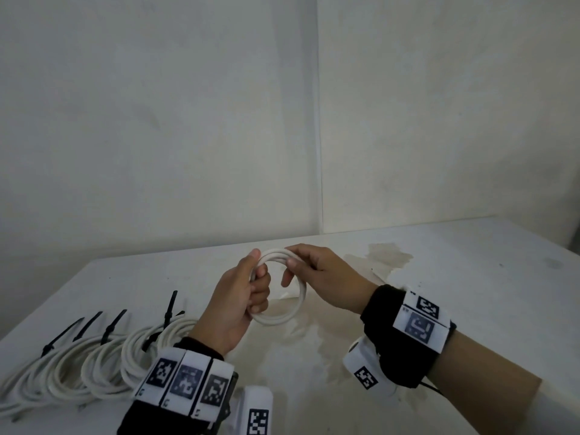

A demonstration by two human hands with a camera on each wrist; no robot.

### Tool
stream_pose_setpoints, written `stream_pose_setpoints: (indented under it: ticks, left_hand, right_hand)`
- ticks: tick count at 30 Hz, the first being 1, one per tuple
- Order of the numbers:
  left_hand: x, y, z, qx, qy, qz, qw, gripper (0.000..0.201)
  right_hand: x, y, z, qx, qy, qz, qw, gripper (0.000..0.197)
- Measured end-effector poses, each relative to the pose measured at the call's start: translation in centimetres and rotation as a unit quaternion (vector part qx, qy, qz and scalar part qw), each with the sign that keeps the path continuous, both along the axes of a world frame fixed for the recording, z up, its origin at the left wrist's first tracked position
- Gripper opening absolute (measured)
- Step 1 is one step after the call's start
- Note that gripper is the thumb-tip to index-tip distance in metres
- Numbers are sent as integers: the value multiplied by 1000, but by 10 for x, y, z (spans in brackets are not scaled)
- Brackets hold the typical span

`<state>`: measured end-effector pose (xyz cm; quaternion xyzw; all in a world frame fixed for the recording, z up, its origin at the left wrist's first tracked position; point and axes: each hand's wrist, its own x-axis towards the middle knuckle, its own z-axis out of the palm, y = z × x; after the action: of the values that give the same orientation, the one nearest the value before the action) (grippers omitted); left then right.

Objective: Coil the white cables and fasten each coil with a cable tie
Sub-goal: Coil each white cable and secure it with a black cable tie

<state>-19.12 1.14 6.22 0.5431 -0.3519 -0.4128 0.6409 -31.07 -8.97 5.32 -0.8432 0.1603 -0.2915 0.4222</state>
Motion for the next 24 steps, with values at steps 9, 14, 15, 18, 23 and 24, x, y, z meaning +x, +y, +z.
stream_pose_setpoints:
  ticks: [9,14,15,18,23,24]
  left_hand:
    - [6,-3,-6,19,-33,-58,998,39]
    - [3,-6,2,23,-34,-101,994,39]
    - [1,-7,3,18,-33,-94,995,40]
    - [-5,-14,5,12,-58,-40,997,39]
    - [-9,-27,3,0,-40,18,999,39]
    - [-8,-30,3,-7,-26,28,999,39]
  right_hand:
    - [-2,0,-2,-3,-5,-42,999,31]
    - [-9,-11,12,-51,-17,-64,996,36]
    - [-9,-12,12,-51,-24,-67,996,36]
    - [-9,-13,9,-41,-33,-71,996,36]
    - [-13,-22,11,12,-50,-83,995,31]
    - [-14,-26,11,8,-50,-87,995,30]
